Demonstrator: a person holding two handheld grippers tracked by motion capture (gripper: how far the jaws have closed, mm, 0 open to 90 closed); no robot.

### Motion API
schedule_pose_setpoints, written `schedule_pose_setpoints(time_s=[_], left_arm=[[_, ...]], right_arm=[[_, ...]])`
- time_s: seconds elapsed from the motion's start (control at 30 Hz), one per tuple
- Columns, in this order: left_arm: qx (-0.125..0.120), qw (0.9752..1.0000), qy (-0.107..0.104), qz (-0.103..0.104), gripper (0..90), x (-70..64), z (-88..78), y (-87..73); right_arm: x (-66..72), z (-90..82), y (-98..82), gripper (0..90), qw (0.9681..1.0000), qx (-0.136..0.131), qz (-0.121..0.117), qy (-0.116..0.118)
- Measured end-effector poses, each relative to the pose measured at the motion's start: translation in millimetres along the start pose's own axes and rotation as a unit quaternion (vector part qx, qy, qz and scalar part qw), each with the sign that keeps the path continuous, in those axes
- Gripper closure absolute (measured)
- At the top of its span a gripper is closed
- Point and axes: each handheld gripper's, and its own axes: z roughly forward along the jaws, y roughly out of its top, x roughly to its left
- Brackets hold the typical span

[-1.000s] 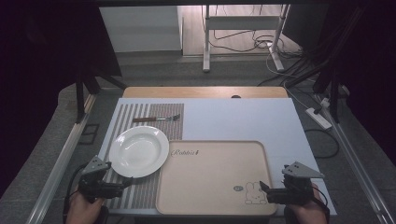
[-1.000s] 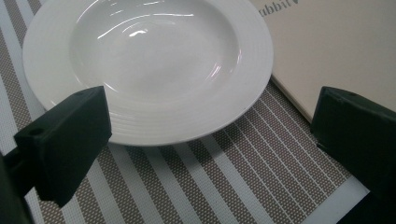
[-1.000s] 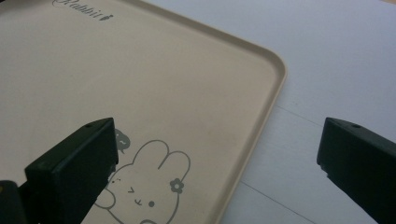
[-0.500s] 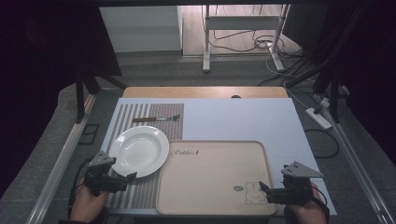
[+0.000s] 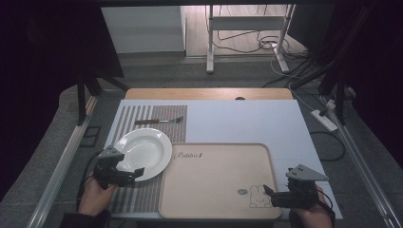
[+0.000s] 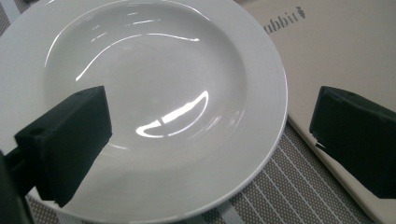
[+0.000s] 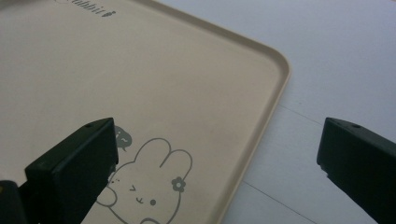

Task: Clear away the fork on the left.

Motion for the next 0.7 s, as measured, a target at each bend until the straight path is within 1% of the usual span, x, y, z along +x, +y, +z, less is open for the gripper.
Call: schedule_pose_setpoints(time_s=[0.03,0.1,0.13,0.5,0.57,0.7], left_arm=[[0.003,1.0,0.001,0.005,0.2,0.8,3.3,3.7],[0.003,1.0,0.002,0.007,0.2,1.3,5.0,5.4],[0.004,0.9999,-0.002,0.009,0.2,2.8,8.2,8.9],[0.018,0.9997,-0.008,0.011,0.4,13.4,25.4,24.2],[0.022,0.9996,-0.01,0.014,0.3,16.6,30.2,28.8],[0.027,0.9994,-0.011,0.019,0.1,19.1,35.2,33.0]], right_arm=[[0.1,0.0,0.0,0.0,1.0,0.0,0.0,0.0],[0.1,0.0,-0.1,0.0,1.0,0.0,-0.001,0.0],[0.0,0.0,-0.1,0.0,1.0,0.0,0.0,0.0],[0.1,0.2,0.0,0.0,1.0,0.002,-0.001,0.0],[0.2,0.2,-0.1,0.0,1.0,0.002,-0.002,0.0],[0.4,0.3,-0.2,0.0,1.0,0.003,-0.002,0.0]])
